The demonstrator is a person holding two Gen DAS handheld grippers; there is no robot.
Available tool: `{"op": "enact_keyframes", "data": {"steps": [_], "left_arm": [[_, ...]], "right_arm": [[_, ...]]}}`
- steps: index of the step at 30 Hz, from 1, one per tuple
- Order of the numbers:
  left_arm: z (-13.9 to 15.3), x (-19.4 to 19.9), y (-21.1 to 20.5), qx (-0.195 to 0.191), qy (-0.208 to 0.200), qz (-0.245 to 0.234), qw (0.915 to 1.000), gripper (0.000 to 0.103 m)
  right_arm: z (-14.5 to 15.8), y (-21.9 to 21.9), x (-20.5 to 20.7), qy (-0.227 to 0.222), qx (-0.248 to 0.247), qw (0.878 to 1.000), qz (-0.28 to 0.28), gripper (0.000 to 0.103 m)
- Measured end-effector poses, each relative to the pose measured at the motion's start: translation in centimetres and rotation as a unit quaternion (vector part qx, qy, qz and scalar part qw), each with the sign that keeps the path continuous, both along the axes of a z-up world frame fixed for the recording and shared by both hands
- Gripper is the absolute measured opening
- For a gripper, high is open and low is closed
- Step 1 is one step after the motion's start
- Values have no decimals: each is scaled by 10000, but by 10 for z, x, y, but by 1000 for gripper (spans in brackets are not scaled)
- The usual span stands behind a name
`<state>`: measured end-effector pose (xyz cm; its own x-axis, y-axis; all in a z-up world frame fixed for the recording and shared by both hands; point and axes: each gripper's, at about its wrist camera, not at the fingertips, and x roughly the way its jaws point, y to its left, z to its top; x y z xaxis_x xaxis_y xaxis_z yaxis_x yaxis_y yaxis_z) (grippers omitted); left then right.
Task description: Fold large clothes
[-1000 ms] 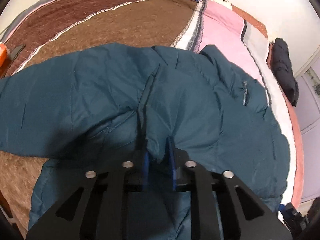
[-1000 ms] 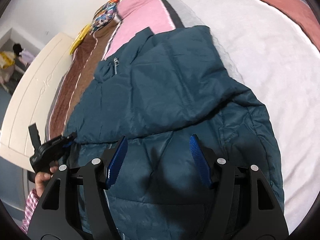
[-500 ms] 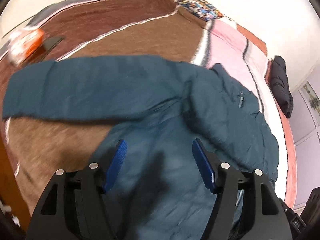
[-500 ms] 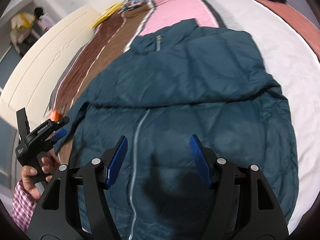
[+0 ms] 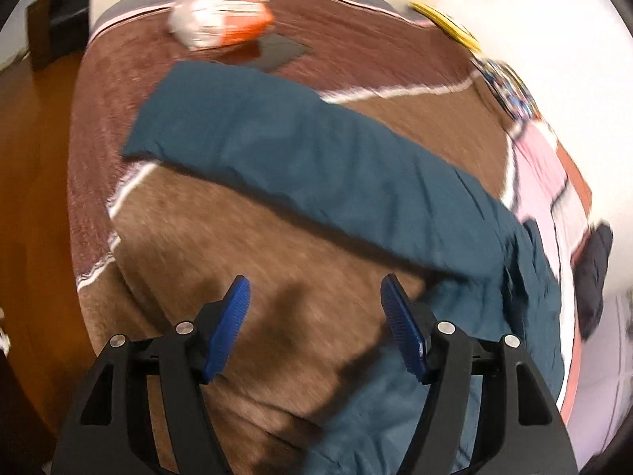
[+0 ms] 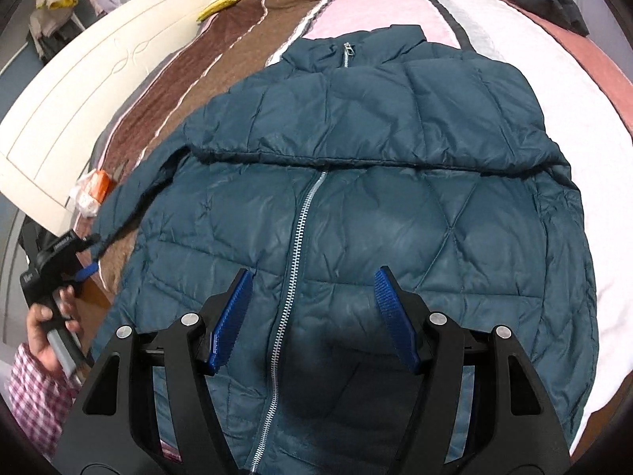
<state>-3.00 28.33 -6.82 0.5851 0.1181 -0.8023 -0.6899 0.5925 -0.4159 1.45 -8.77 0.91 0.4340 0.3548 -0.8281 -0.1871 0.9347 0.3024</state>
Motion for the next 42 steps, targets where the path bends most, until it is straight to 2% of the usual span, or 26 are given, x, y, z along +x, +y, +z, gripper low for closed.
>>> {"op": "enact_keyframes", "data": {"steps": [4, 7, 10, 14, 23, 25, 27, 30, 33, 37, 42], "left_arm": [[-8, 3, 29, -155, -77, 332, 9993, 67], [-17, 6, 53, -407, -175, 656, 9969, 67], [-30, 8, 73, -786, -243, 997, 9916, 67], [-43, 11, 85, -1093, -280, 1271, 9855, 67], [-56, 18, 105, -1300, -360, 1588, 9781, 65], [-52, 22, 105, -1167, -384, 1547, 9803, 54], [-49, 25, 106, -971, -280, 1527, 9831, 35], [-44, 22, 108, -878, -344, 1556, 9833, 16], [-33, 19, 106, -718, -409, 1497, 9853, 11], [-5, 20, 97, -289, -598, 1324, 9890, 8], [55, 23, 70, 496, -1119, 864, 9887, 7]], "right_arm": [[2, 2, -3, -32, -159, 9999, -15, 65], [2, 1, -5, -23, -251, 9997, -47, 65], [1, 0, -4, 42, -282, 9995, -113, 65], [-1, -1, -2, 106, -306, 9994, -155, 65], [-6, 0, 1, 195, -348, 9991, -160, 65], [-6, -2, 1, 206, -339, 9990, -186, 65], [-7, -3, 2, 213, -317, 9991, -208, 65], [-6, -5, 2, 198, -284, 9991, -233, 64], [-7, -8, 2, 208, -228, 9992, -257, 65], [-7, -11, 1, 198, -163, 9993, -270, 65], [-1, -20, 0, 75, -65, 9994, -341, 65]]}}
